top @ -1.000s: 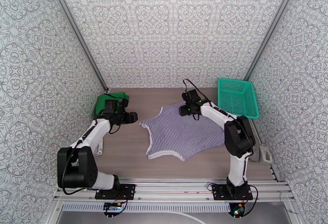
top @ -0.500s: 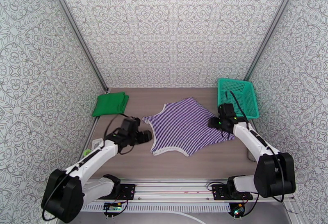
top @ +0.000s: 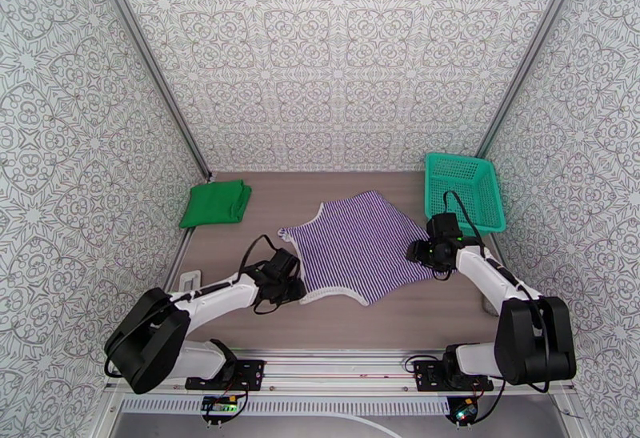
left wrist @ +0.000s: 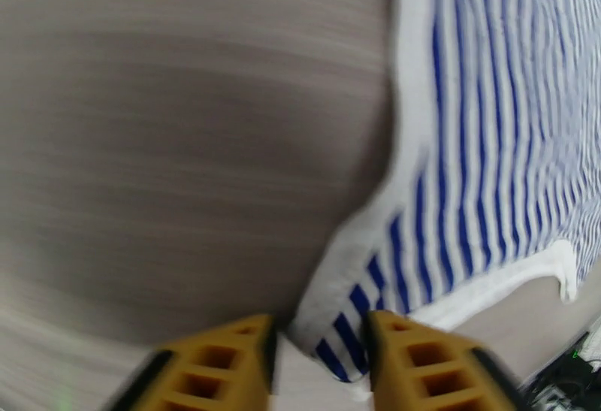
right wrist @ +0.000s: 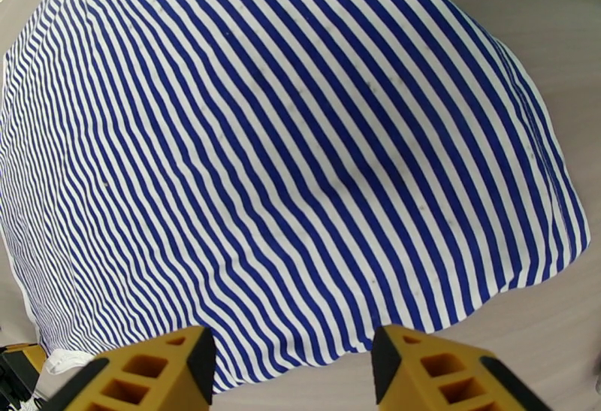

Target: Fold and stack the mixed laundry pile

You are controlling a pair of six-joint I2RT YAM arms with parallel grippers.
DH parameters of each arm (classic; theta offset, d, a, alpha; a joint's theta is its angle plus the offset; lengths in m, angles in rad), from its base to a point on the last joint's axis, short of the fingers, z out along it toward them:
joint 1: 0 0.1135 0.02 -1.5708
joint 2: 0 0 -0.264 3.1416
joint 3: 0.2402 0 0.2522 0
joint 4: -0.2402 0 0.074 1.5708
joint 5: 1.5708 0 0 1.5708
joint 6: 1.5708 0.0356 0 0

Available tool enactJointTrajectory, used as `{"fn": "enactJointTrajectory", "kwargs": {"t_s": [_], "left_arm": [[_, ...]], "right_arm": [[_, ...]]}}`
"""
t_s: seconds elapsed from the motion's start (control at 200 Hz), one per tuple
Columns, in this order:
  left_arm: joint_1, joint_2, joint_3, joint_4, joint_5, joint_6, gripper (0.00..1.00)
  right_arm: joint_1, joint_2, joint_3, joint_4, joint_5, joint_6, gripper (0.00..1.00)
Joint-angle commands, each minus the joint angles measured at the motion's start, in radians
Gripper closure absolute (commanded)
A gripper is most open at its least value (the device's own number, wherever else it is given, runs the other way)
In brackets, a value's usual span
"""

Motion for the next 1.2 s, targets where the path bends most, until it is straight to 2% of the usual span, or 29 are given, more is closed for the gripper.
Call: {"fn": "enactJointTrajectory", "kwargs": {"t_s": [0.0, 0.09, 0.22, 0.435, 0.53, 0.55, 0.575, 0.59, 0.605, 0.8, 0.91, 1.055, 1.125, 1.195], "left_arm": [[0.02, 0.054, -0.025, 0.119, 0.006, -0.015, 0.87], [0.067, 0.01, -0.04, 0.11, 0.008, 0.005, 1.0], [0.187, -0.098, -0.075, 0.086, 0.03, 0.061, 1.0], [0.488, -0.265, -0.084, -0.057, 0.104, 0.241, 1.0], [0.551, -0.292, -0.05, -0.121, 0.13, 0.303, 1.0], [0.554, -0.295, -0.043, -0.133, 0.134, 0.309, 0.95], [0.555, -0.298, -0.035, -0.146, 0.137, 0.312, 0.79], [0.552, -0.299, -0.031, -0.152, 0.14, 0.313, 0.69], [0.549, -0.301, -0.029, -0.157, 0.141, 0.311, 0.64], [0.445, -0.37, -0.044, -0.214, 0.097, 0.218, 0.33], [0.351, -0.415, -0.049, -0.23, 0.084, 0.132, 0.34], [0.122, -0.381, -0.032, -0.16, 0.063, 0.038, 0.37], [0.0, -0.32, -0.019, -0.074, 0.052, 0.054, 0.37], [-0.114, -0.233, 0.022, -0.011, 0.047, 0.148, 0.37]], "right_arm": [[-0.013, 0.002, -0.008, -0.01, 0.021, 0.013, 0.41], [-0.031, -0.008, -0.014, -0.019, 0.019, 0.028, 0.4], [-0.041, -0.017, -0.022, -0.019, 0.02, 0.038, 0.4], [-0.049, -0.04, -0.052, -0.064, 0.049, 0.07, 0.41], [-0.078, -0.067, -0.075, -0.09, 0.015, 0.086, 0.41], [-0.085, -0.073, -0.08, -0.098, 0.005, 0.093, 0.41], [-0.092, -0.083, -0.083, -0.11, -0.008, 0.1, 0.41], [-0.094, -0.089, -0.086, -0.12, -0.016, 0.105, 0.41], [-0.094, -0.096, -0.088, -0.129, -0.026, 0.111, 0.41], [-0.093, -0.226, -0.153, -0.242, -0.141, 0.161, 0.45], [-0.093, -0.304, -0.186, -0.302, -0.17, 0.185, 0.45], [-0.09, -0.314, -0.22, -0.31, -0.203, 0.228, 0.45], [-0.09, -0.304, -0.244, -0.276, -0.221, 0.251, 0.45], [-0.088, -0.286, -0.269, -0.227, -0.234, 0.274, 0.45]]}}
